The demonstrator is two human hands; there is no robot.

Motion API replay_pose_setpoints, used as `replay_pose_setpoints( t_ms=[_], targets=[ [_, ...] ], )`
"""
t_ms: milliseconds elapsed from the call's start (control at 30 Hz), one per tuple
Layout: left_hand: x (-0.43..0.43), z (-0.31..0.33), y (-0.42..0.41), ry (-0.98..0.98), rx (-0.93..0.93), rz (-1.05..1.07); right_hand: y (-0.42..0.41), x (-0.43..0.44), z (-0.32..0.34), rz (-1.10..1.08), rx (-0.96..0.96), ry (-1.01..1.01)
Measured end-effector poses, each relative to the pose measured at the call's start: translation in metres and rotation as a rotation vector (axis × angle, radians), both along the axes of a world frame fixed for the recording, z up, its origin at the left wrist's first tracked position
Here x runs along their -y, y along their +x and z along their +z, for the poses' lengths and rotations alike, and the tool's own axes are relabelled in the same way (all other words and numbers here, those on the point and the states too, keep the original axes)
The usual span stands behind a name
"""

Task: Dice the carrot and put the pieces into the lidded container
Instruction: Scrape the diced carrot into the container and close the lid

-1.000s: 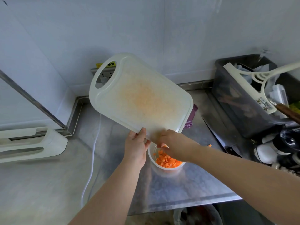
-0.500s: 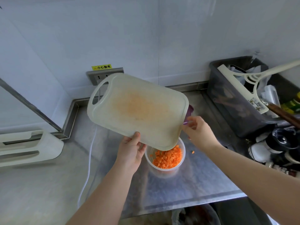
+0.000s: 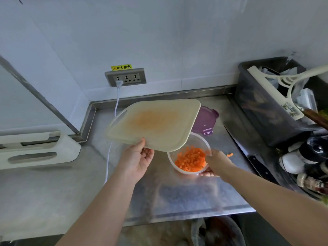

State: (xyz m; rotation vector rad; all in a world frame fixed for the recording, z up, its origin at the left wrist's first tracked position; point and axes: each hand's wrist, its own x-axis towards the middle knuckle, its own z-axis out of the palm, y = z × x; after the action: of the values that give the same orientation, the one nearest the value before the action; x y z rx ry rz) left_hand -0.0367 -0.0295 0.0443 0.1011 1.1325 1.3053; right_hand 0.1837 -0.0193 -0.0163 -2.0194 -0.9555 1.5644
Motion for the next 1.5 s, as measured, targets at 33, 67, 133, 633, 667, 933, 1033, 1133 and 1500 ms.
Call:
replay_pose_setpoints(
  t_ms=[33,67,133,633,667,933,1033,1133,1500],
  targets=[
    [0.002,0.002,0.000,-0.006,0.000,0.002,0.003,-0.003,0.004,-0.051,0.004,0.053],
    [0.003,0.003,0.000,-0.011,0.006,0.006,0.009,-0.007,0.009,-0.089,0.025,0.123],
    [0.007,0.005,0.002,-0.024,0.020,0.010,0.025,-0.015,0.022,-0.164,0.111,0.263],
    [0.063,-0.037,0.070,-0.353,0.055,-0.015,0.052,-0.013,0.079,-0.382,-0.087,0.317],
    [0.067,-0.038,0.072,-0.365,0.052,-0.007,0.044,-0.010,0.074,-0.340,-0.089,0.291],
    [0.087,-0.055,0.040,-0.579,0.028,-0.311,-0.017,0.008,0.020,0.105,-0.029,0.057],
    [0.075,-0.054,0.021,-0.542,-0.084,-0.282,-0.027,0.012,0.011,0.207,-0.096,0.023],
    [0.056,-0.054,0.005,-0.498,-0.288,-0.256,-0.030,0.012,0.007,0.339,-0.127,-0.014],
    [0.031,-0.060,-0.003,-0.408,-0.544,-0.426,0.020,-0.092,-0.021,0.273,0.507,0.269]
  ],
)
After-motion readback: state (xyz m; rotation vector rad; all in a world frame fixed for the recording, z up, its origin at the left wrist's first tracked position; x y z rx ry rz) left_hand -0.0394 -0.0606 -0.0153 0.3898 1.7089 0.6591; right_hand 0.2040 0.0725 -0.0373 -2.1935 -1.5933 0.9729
